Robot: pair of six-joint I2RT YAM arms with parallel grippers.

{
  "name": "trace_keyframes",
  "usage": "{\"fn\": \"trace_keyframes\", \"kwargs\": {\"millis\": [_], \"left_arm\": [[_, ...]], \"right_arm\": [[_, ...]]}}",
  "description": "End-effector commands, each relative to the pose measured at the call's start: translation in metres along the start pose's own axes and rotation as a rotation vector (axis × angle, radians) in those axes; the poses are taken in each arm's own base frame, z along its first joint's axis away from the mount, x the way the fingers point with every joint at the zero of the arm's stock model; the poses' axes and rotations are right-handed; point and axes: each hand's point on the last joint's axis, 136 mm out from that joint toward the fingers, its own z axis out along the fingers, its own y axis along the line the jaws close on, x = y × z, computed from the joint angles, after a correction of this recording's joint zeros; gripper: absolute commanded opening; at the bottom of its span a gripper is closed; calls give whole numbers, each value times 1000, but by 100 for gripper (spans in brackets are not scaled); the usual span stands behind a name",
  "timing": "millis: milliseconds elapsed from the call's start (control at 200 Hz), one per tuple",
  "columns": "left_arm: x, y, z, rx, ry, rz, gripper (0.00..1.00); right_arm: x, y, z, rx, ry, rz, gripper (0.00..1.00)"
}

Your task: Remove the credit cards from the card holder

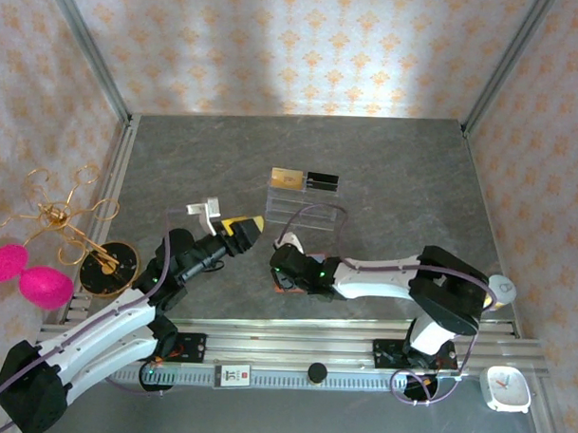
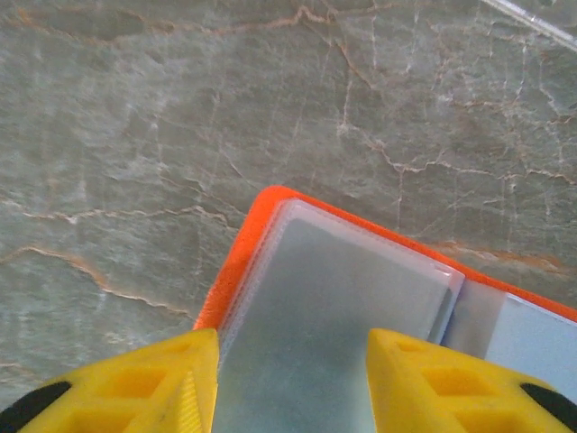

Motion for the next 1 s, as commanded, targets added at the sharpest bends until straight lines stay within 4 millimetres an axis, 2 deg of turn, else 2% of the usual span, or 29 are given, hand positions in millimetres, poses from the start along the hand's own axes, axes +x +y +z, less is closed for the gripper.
{"fn": "trace_keyframes", "kwargs": {"millis": [0,80,135,195,345,445,556,656,751,851,991], "left_arm": [[16,21,-3,-62,40,-14,77],[23,23,-2,-58,62,-18,70],[28,25,-2,-55,79,-24,66],[35,28,-1,-59,100,-30,60],[58,36,2,-78,152,-53,41],[79,41,6,-101,200,-50,29],[98,56,7,-150,241,-78,16],[105,64,6,-165,245,-116,16],[107,70,7,-198,253,-115,22],[103,67,8,-208,251,-101,43],[89,68,5,-249,208,-66,56]], "right_arm": [[13,-16,10,109,42,-46,44],[21,-20,16,127,62,-40,36],[23,-19,16,119,59,-30,26],[19,-17,14,104,39,-11,17],[8,-10,6,53,-19,35,0],[1,-6,-2,5,-63,84,0],[-7,-3,-13,-59,-120,149,0],[-10,-6,-18,-75,-131,188,0],[-13,-6,-22,-83,-127,202,0],[-14,-7,-23,-68,-111,191,30],[-8,-7,-18,-43,-52,137,40]]}}
